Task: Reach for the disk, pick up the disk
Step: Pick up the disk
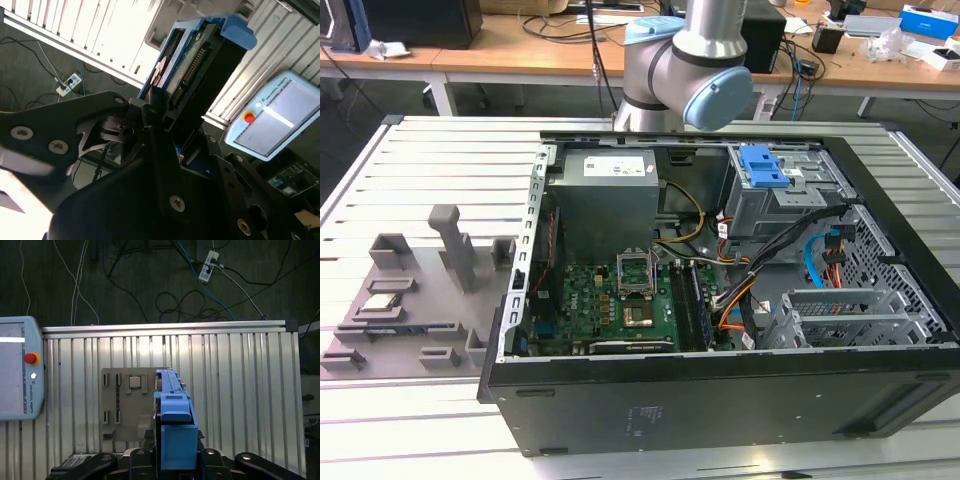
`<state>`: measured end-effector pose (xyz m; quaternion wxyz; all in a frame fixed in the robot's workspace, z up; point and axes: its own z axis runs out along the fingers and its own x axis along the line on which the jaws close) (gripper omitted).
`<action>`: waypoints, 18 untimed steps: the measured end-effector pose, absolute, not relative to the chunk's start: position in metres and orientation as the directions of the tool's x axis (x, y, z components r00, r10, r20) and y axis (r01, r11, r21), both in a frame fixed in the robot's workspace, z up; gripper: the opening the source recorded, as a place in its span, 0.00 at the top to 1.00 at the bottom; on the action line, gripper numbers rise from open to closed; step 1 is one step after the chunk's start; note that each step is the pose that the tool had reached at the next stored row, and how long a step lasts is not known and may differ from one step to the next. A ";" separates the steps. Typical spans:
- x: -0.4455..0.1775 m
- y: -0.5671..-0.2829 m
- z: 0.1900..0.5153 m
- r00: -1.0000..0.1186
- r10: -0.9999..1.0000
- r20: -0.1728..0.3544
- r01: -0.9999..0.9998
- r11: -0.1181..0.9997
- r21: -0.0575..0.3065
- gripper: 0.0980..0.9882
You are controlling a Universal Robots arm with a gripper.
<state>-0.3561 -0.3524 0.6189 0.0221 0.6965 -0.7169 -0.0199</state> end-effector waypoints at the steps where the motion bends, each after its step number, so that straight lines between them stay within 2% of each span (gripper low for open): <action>1: -0.356 -0.352 0.623 -0.029 -1.000 0.004 -0.998 0.029 0.061 0.70; 18: -0.336 -0.352 0.594 -0.029 -1.000 0.004 -0.998 0.029 0.062 0.70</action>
